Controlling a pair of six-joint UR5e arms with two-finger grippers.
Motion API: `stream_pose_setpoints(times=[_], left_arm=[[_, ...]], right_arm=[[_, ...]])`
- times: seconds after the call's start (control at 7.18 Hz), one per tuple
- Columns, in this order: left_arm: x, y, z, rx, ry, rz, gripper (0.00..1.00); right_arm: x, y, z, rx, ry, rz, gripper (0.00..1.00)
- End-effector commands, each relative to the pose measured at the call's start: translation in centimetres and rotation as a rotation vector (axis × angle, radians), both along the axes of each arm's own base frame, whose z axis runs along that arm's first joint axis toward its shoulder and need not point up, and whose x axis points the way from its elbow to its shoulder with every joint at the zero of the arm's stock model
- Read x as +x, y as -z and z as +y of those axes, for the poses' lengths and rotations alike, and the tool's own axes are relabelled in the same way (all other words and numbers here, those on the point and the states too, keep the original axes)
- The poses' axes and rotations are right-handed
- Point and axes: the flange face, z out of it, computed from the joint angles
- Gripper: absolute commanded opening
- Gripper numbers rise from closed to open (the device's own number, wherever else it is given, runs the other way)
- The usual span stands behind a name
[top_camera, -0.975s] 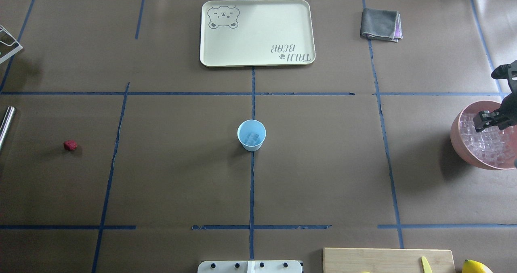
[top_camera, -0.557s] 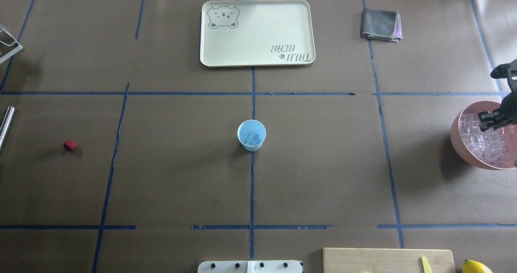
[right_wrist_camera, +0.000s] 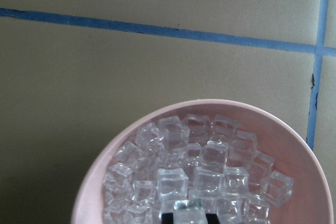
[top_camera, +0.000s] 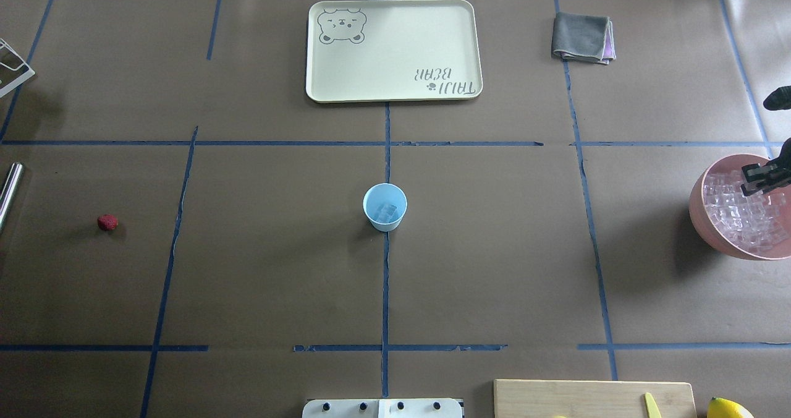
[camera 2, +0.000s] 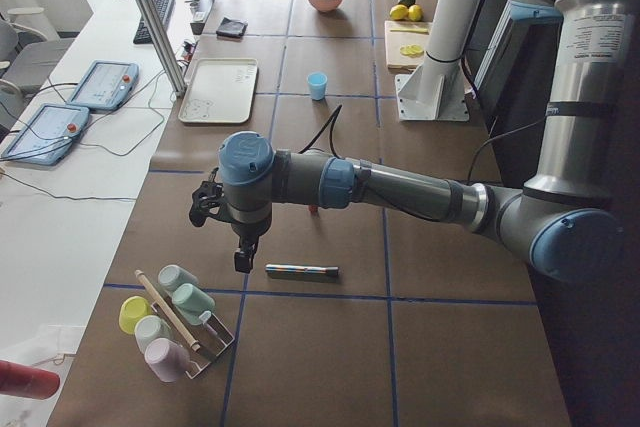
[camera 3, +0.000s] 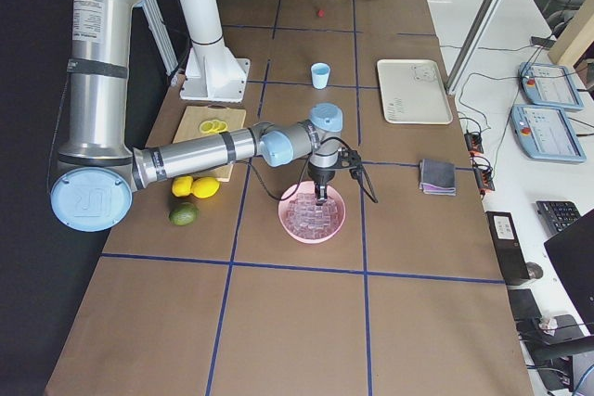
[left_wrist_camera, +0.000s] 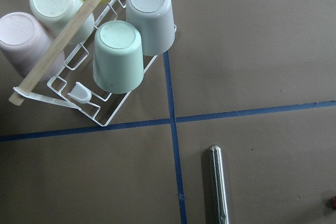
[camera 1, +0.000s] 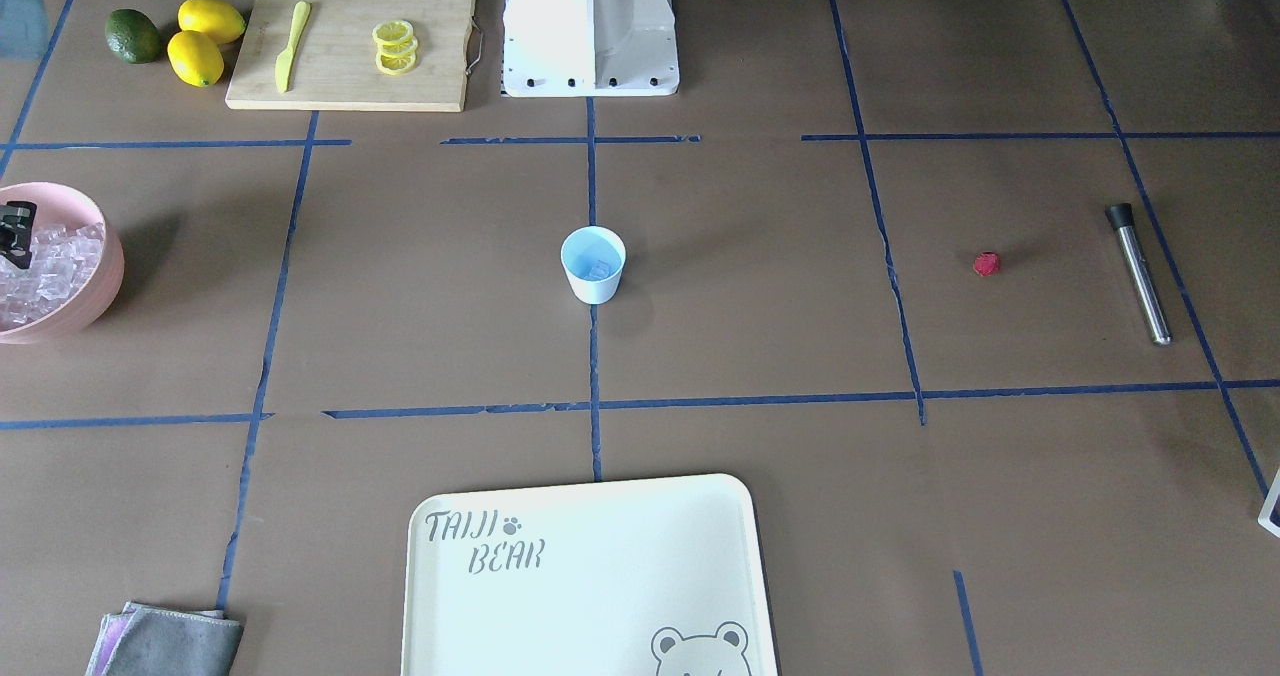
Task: Mash ice and strawberries in cup
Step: 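Grasp a third ice cube from the pink bowl with the right gripper, then carry the ice cube over the light-blue cup with the right gripper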
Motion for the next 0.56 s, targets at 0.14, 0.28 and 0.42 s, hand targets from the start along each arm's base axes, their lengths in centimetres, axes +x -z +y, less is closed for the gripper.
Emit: stream_pose_setpoints(times=[0.14,0.28,0.42], left_arm=[[0.0,-0.1,0.1,-0.002,0.000,-0.002,1.00],[0.4,-0.1,0.0,-0.002,-0.008,-0.005,1.00],[1.0,0.0,-0.2,0.002,-0.022,-0.007,1.00]], right_arm=[[-0.3,14.0,-0.1,0.044,-0.004,-0.050,0.00],[-5.6,18.9,-0.7,0.038,0.032,-0.088,0.00],[-12.3,24.8,-0.6,-0.011,-0.007,-0.139,0.00]])
